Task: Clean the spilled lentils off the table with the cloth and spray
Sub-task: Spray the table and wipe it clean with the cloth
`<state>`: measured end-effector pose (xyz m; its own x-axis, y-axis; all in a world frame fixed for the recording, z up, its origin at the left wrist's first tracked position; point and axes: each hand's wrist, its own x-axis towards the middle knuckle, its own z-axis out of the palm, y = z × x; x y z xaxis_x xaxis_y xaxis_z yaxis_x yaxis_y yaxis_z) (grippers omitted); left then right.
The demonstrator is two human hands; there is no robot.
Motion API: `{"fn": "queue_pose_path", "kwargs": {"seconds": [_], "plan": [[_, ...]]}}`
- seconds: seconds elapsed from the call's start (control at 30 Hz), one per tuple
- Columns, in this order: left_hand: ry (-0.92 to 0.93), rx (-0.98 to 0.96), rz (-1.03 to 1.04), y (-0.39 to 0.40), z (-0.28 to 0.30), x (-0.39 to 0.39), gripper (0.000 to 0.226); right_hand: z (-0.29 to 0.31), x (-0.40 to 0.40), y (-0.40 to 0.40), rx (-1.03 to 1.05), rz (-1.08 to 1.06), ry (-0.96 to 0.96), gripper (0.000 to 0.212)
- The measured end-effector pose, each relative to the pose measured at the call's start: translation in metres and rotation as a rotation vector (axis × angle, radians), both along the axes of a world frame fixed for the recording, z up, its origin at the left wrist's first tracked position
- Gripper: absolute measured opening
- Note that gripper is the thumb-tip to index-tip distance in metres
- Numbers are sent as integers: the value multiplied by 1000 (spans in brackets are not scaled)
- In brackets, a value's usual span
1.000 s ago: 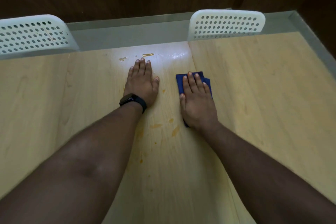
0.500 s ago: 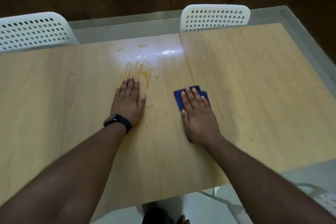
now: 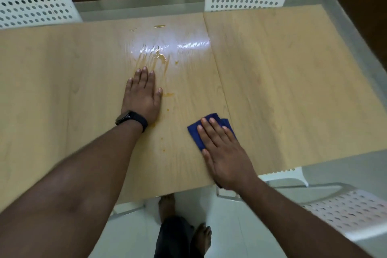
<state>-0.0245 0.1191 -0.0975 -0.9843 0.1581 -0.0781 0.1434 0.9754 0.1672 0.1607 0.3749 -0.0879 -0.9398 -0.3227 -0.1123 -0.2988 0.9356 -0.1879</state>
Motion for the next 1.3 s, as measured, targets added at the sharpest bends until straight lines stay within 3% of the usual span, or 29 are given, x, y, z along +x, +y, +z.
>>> {"fn": "queue_pose_path", "kwargs": {"seconds": [0.23, 0.4, 0.57, 0.73, 0.9, 1.17, 1.3], "plan": [[16, -10, -1, 1, 1, 1, 67, -7, -66, -32, 4, -271, 43, 65], [26, 14, -3, 1, 2, 2, 66, -8, -12, -67, -34, -141, 21, 65], [30, 20, 0, 2, 5, 5, 67, -5, 35, -34, -25, -40, 5, 64], [37, 26, 5, 2, 0, 3, 66, -8, -17, -20, -5, -120, 31, 64], [37, 9, 4, 0, -4, 0, 67, -8, -108, -59, -35, -275, 69, 64], [-23, -4, -13, -5, 1, -17, 71, -3, -79, -61, -39, -24, 9, 63], [-18, 10, -34, -13, 0, -45, 72, -4, -121, -48, -18, -123, 26, 63]]}}
